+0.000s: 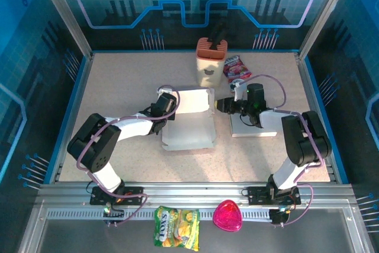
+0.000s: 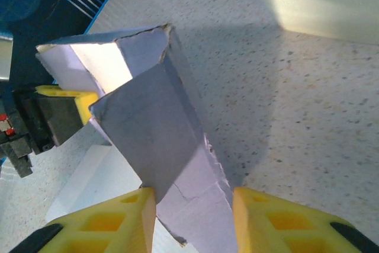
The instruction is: Fold the paper box
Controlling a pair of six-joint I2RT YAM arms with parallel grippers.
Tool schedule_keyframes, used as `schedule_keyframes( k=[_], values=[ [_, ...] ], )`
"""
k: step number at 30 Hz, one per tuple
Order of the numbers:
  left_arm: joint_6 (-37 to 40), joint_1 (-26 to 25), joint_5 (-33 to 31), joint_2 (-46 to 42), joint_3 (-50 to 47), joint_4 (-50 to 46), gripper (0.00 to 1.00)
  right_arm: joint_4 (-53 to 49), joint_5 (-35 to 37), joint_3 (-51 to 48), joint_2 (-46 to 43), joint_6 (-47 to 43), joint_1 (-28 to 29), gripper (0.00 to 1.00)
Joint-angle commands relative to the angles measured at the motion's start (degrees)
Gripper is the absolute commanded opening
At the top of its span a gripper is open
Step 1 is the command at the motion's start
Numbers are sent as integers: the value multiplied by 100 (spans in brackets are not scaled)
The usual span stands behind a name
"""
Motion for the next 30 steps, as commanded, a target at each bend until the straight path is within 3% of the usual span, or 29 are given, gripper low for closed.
schedule_keyframes(
  k=[1,16,22,26,30],
  values=[
    [-79,51,256,230,-17,-543,0,-131,-77,188,154,-170,106,40],
    [-52,46,265,212,-25,-513,0,-715,317,762,554,-615,425,43],
    [-52,49,246,151,-119,-377,0,-1119,492,1100,607,-936,589,39],
    [-1,-8,162,101,-238,-193,0,-1391,864,1212,629,-1192,820,35],
    [327,-355,-349,-31,-622,545,0,-1347,1426,1035,479,-1208,1040,32]
  ],
)
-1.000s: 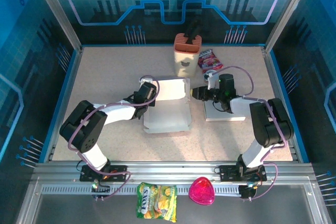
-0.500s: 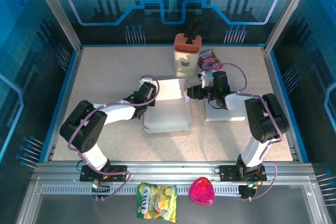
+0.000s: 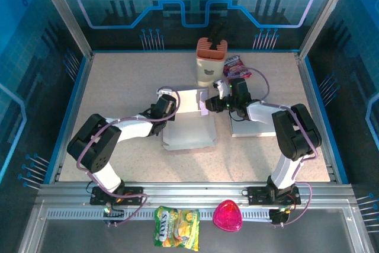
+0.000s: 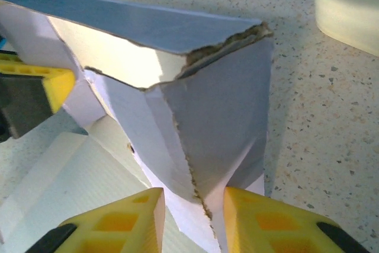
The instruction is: Fold the paper box
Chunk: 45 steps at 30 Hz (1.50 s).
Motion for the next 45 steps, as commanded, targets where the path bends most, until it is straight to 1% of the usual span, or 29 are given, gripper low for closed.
schedule_keyframes(
  k=[1,3,5,9,11,13,21,26,28,31,33,35,41,45],
  values=[
    [336,-334,-291,-7,-484,347,0,-129,557,-121,-92,-187,254,31],
    [420,-524,-616,-10,-698,742,0,16,895,-258,-183,-158,353,30],
    [397,-635,-784,-19,-855,971,0,148,1106,-510,-243,-130,417,29],
    [307,-786,-1068,-54,-1156,1374,0,539,1317,-714,-275,-77,452,30],
    [313,-829,-1097,-54,-1231,1482,0,596,1318,-726,-266,-95,451,37],
    [334,-848,-1136,-39,-1263,1512,0,654,1291,-733,-267,-139,451,38],
    [453,-884,-1176,-80,-1309,1623,0,791,1291,-629,-279,-286,451,39],
    [541,-912,-1193,-56,-1257,1632,0,841,1280,-549,-194,-302,483,36],
    [575,-921,-1240,-35,-1233,1627,0,927,1407,-567,-169,-303,531,35],
    [581,-951,-1302,-27,-1226,1638,0,1123,1701,-637,-165,-243,622,29],
    [597,-960,-1344,-12,-1233,1666,0,1326,1905,-718,-182,-183,662,27],
    [598,-978,-1365,-2,-1259,1707,0,1512,2019,-763,-175,-126,675,27],
    [616,-997,-1462,30,-1281,1779,0,1894,2186,-852,-152,-94,678,35],
    [624,-998,-1468,16,-1282,1797,0,1891,2199,-780,-71,-137,675,33]
  ],
)
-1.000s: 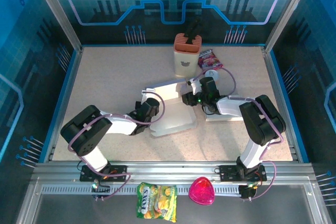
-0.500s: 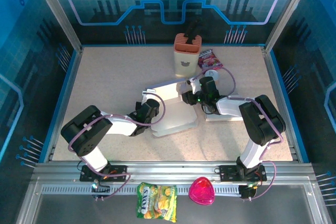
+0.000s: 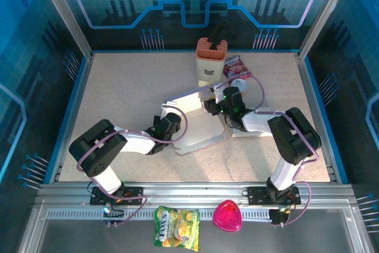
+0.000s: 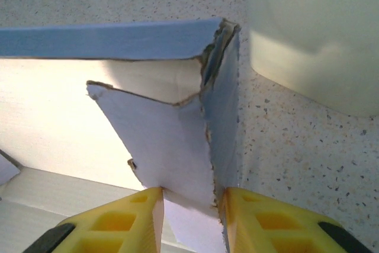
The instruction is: Fold the paper box
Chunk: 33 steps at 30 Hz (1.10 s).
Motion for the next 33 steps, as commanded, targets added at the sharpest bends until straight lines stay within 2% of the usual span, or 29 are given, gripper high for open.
schedule_keyframes(
  k=[1,9,17,22,28,33],
  values=[
    [190,-66,-75,78,-116,-59,0,355,118,19,145,-56,68,33],
    [219,-67,-104,78,-129,-7,0,475,281,98,307,-24,95,34],
    [212,-80,-174,113,-62,-35,0,548,888,69,368,131,224,21],
    [171,-136,-228,104,24,-163,0,396,1458,161,403,236,478,12],
    [177,-161,-320,79,104,-298,0,180,2494,294,487,480,788,0],
    [189,-163,-350,67,91,-299,0,-61,3034,377,492,680,862,0]
  ],
)
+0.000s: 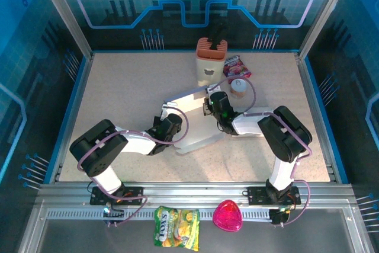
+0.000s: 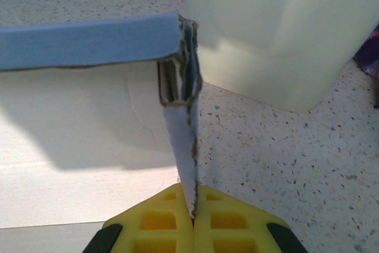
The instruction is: Fold the paper box
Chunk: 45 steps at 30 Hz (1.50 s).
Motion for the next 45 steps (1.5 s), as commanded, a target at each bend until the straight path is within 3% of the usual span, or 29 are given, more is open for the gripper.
schedule_keyframes(
  k=[1,4,15,16,20,26,31,35,45],
  values=[
    [171,-67,-45,43,80,-207,0,-236,580,182,125,267,83,0],
    [184,-69,-26,65,80,-189,0,-206,467,225,139,252,85,17],
    [276,-68,-34,78,106,-173,0,-494,209,610,218,192,10,28],
    [274,-67,-36,80,115,-173,0,-545,189,636,213,198,1,26],
    [244,-69,-52,61,148,-218,0,-911,466,799,212,287,5,0],
    [-40,-102,-214,-20,325,-651,0,-1965,2024,1008,170,873,264,0],
    [-175,-140,-264,-63,406,-806,0,-3406,3331,1415,207,2046,576,0],
    [-256,-164,-255,-60,444,-869,0,-3895,3456,1617,328,2542,751,0],
    [-226,-181,-213,-85,423,-873,0,-3957,3449,1718,371,2562,868,0]
  ],
)
